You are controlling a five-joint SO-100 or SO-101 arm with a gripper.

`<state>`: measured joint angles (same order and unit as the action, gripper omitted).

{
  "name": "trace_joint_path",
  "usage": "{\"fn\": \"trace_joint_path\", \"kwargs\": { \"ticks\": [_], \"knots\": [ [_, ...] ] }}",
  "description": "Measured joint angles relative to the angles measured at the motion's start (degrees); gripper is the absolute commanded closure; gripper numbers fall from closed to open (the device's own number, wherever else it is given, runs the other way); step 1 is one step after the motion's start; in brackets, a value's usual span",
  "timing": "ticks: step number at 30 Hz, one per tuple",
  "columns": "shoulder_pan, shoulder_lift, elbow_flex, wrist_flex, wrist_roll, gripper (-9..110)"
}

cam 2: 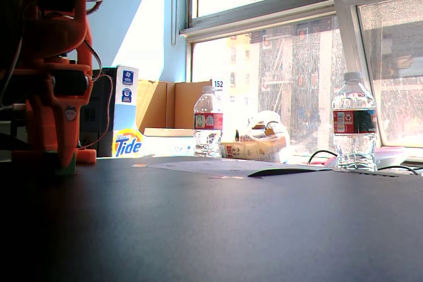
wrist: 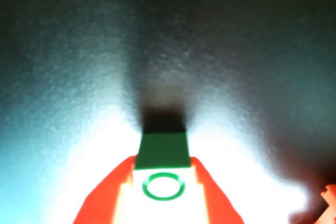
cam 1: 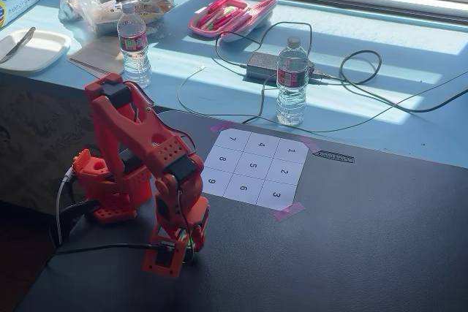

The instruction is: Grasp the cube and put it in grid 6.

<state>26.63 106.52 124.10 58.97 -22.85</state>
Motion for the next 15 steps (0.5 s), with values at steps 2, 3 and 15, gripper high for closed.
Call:
{"fn": "trace_joint_path", "kwargs": {
  "ticks": [2, 3, 15],
  "knots": [
    [-0.09, 0.0, 0.26, -0.26, 0.0, 101],
    [-0.09, 0.0, 0.35, -0.26, 0.0, 101],
    [-7.29, 2.9, -10.2, 12.13, 5.1, 101]
  ]
}}
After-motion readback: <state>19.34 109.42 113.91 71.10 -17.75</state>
